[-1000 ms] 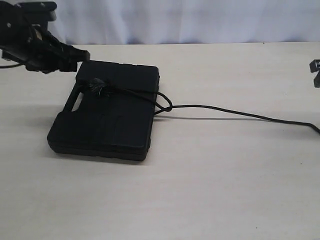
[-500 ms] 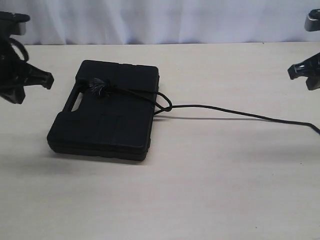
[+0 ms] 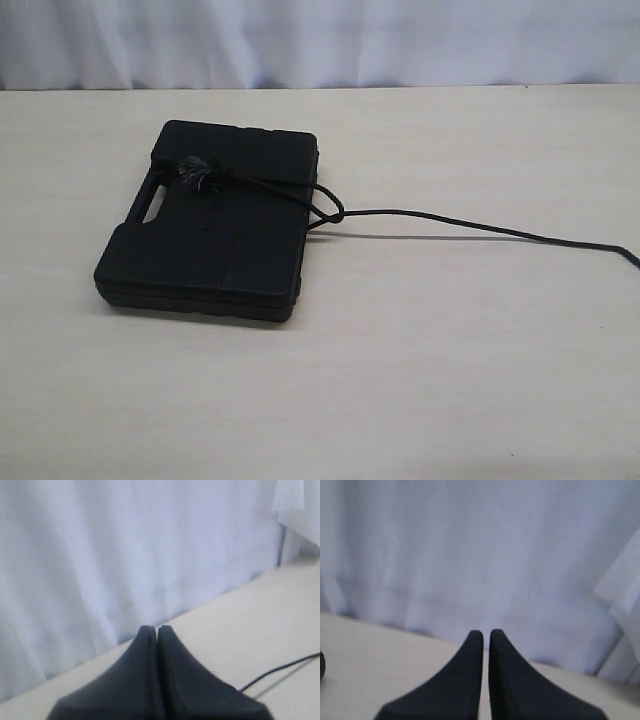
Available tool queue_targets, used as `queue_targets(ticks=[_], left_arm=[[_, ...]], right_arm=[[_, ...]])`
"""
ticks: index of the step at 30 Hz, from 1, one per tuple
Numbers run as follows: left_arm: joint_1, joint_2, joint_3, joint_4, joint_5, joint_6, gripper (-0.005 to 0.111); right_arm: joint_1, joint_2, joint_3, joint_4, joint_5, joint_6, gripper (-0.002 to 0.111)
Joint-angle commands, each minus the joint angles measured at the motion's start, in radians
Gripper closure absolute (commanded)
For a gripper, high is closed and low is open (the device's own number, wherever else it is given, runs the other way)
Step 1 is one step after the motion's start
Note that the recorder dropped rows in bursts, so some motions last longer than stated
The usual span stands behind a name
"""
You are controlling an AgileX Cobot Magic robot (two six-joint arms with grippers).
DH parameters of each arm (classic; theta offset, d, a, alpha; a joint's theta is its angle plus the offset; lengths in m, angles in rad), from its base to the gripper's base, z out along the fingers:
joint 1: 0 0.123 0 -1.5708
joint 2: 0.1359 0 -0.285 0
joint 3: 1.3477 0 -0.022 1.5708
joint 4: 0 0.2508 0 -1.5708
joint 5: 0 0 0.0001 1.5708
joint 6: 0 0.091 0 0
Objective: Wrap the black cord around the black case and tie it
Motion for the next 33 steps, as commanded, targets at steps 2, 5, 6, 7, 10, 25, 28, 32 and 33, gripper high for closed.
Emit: queue_targets(ticks=[2,5,6,7,10,25,28,32,33], left_arm=[[-0.033,-0.065,0.202,-0.037,-0.408,0.033,0.107],[-0.033,-0.065,0.216,-0.033,-0.39,0.033,0.107],[-0.033,-0.065,0.216,-0.041,-0.376,0.03,0.107],[-0.033,-0.065,0.216,-0.039,-0.358,0.028,0.107],[-0.033,-0.065,0.216,-0.035,-0.349,0.028,0.107],[-0.038,-0.131,0.276,-0.036,-0.386,0.03,0.107],[-0.038,-0.274,0.383,-0.036,-0.403,0.03,0.107],[-0.038,-0.495,0.6,-0.036,-0.404,0.03,0.107],[-0.038,-0.536,0.65,-0.036,-0.404,0.03,0.107]], right_arm=[[0.002,-0.122,0.168,-0.007,-0.288,-0.012,0.104],[0.002,-0.167,0.197,-0.007,-0.285,-0.012,0.104],[0.002,-0.181,0.205,-0.007,-0.285,-0.012,0.104],[0.002,-0.192,0.207,-0.007,-0.285,-0.012,0.104],[0.002,-0.216,0.21,-0.007,-0.285,-0.012,0.104],[0.002,-0.389,0.469,-0.001,-0.34,-0.012,0.104],[0.006,-0.517,0.54,-0.001,-0.174,-0.01,0.104],[0.026,-0.658,0.54,0.004,0.295,-0.008,0.104],[0.026,-0.682,0.54,0.015,0.359,-0.008,0.104]])
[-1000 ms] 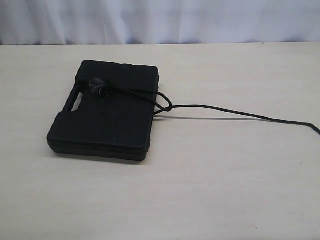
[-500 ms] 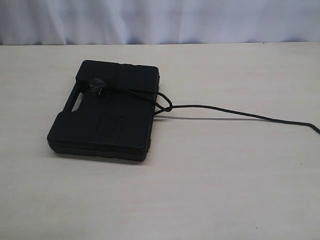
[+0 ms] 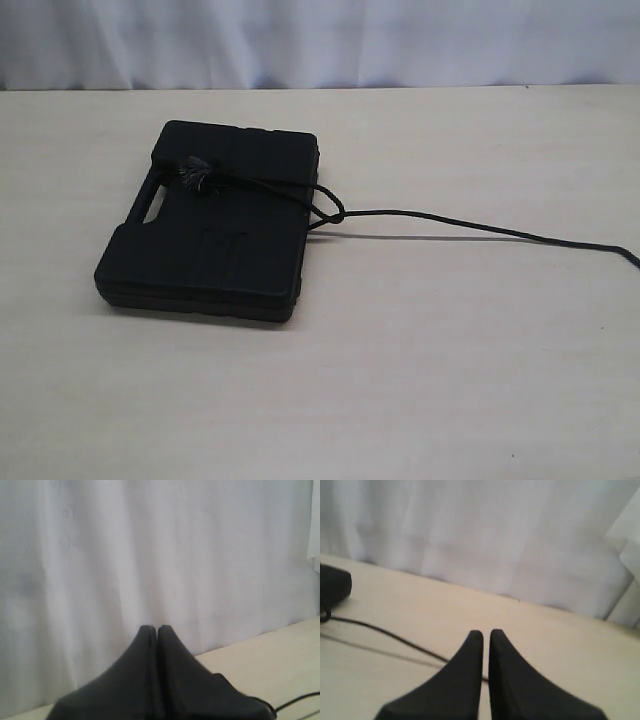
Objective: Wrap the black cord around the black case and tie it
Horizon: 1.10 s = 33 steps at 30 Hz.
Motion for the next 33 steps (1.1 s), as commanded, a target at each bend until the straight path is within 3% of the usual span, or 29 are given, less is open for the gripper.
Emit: queue_targets(ticks=[1,3,6,14,33], left_arm=[[-0.007,-0.181,0.18,-0.007,-0.011,-0.002,0.107],[0.001,-0.266,0.18,-0.007,0.275,0.0,0.107],[0.02,-0.266,0.18,0.005,0.386,0.0,0.107],[0.126,-0.266,0.18,0.135,0.397,0.0,0.107],[0.126,-0.266,0.18,0.135,0.397,0.0,0.107]], right_arm=[[0.004,-0.078,0.003,0.02,0.248,0.0,0.104],[0.004,-0.078,0.003,0.02,0.231,0.0,0.104],[0.004,-0.078,0.003,0.026,0.227,0.0,0.104],[0.004,-0.078,0.003,0.026,0.227,0.0,0.104],[0.002,-0.078,0.003,0.092,0.228,0.0,0.104]])
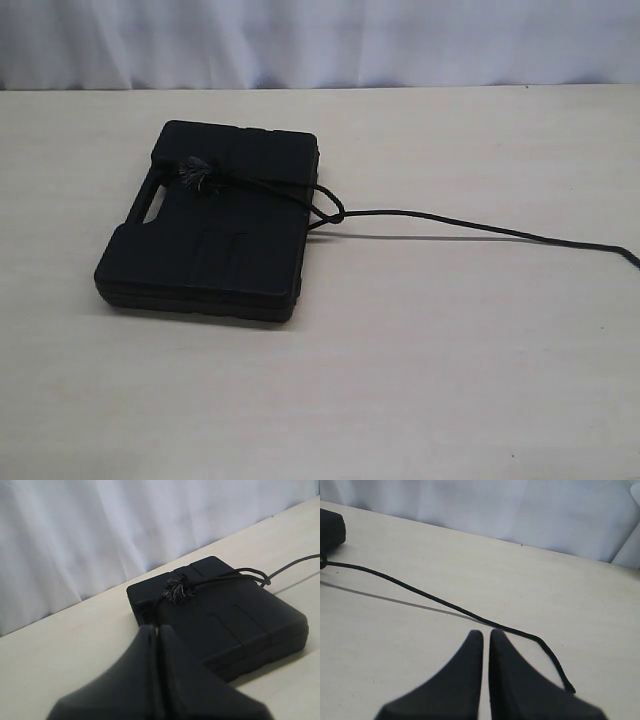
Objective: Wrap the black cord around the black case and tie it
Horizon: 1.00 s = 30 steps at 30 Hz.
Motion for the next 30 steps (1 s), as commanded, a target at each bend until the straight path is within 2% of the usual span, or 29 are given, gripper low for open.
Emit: queue_targets(ticks=[1,30], left_arm=[[0.002,-0.004,0.003,0.004,-0.004,0.0,0.107],[0.002,-0.004,0.003,0.004,0.015,0.0,0.107]], right_arm=[[0.0,-0.005,0.001,0.092,0.0,0.0,0.104],[0.0,-0.005,0.001,0.127,-0.004,-0.002,0.104]])
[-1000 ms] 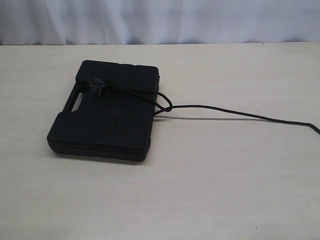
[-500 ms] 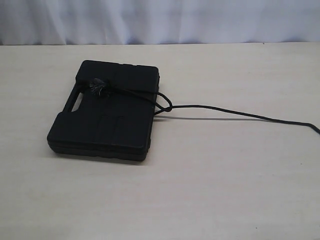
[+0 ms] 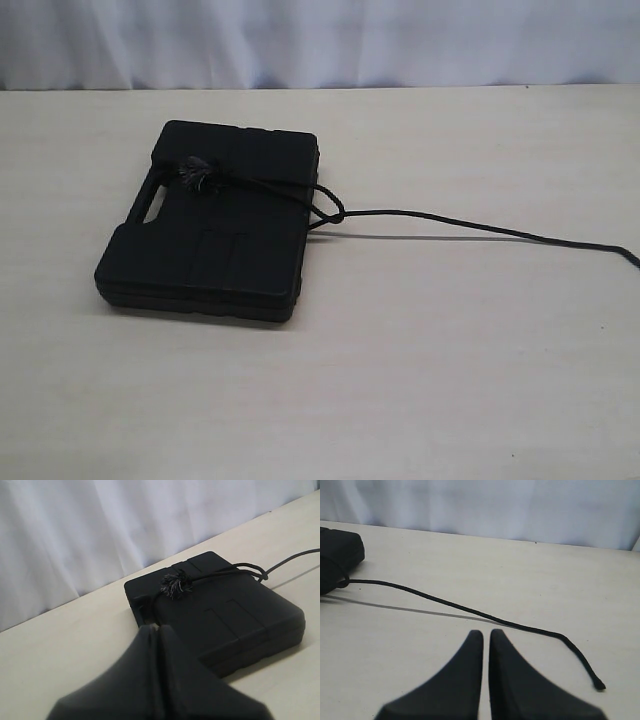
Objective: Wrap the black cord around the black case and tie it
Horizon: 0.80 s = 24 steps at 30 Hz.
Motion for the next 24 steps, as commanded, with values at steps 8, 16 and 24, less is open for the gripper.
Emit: queue_targets(ticks=[8,16,24], left_arm=[[0.002,-0.004,0.003,0.004,-0.002,-0.002,0.107],[0.015,-0.004,0.003,-0.03,-0.026,-0.141,0.107],[0.153,-0.004,0.003,0.104,-0.043,-0.403,0.107]], right_arm=[[0.0,-0.005,0.001,0.0,0.003,-0.002,0.104],[0.0,-0.005,0.001,0.0,0.003,-0.002,0.104],[0.0,-0.005,0.001,0.0,0.003,-0.002,0.104]])
